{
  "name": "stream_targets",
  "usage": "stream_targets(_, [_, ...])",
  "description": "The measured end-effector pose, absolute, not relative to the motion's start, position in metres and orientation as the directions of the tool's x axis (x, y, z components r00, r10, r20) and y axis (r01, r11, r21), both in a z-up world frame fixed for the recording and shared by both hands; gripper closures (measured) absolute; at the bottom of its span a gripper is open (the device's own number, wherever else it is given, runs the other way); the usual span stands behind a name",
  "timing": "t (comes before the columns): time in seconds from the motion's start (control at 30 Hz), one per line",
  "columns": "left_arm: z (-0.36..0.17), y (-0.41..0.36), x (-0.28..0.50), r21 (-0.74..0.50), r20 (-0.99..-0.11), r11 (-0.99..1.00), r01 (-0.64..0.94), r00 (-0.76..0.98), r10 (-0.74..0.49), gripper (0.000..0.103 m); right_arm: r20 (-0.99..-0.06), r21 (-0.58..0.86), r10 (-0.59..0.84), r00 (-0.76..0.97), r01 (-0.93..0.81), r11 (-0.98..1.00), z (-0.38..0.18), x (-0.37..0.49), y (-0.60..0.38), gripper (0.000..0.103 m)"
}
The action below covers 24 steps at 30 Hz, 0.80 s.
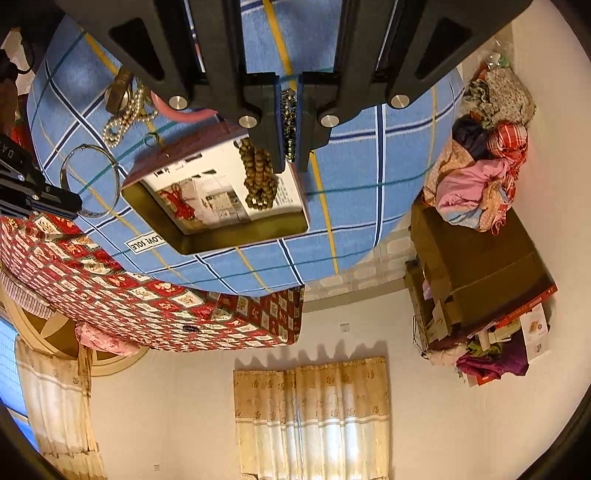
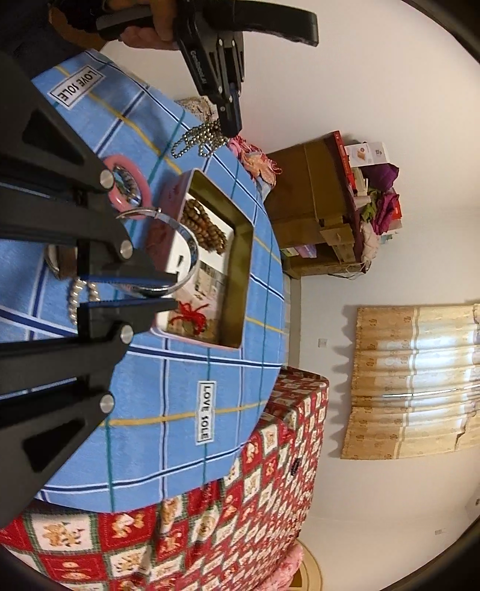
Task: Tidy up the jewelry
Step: 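Lift the silver chain with the left tool while the right tool grasps the silver hoop, then lower the silver chain and the silver hoop into the tin and open both tools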
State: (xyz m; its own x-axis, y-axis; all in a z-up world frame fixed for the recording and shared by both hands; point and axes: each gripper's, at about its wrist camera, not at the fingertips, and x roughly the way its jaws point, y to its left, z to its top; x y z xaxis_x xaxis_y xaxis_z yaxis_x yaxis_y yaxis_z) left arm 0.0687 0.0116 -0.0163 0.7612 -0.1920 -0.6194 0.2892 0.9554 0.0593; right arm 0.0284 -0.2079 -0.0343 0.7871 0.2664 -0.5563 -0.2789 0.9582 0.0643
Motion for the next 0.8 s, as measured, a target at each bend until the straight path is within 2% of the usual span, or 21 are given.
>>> stream_targets(0.8, [0.007,-0.026,0.119,0.14,-0.592,0.936,0.323,0.785,-0.182,0.099,-0.578,-0.032,0.175,0.797,-0.236,0.971,-0.027,0.09,-0.207,0.095])
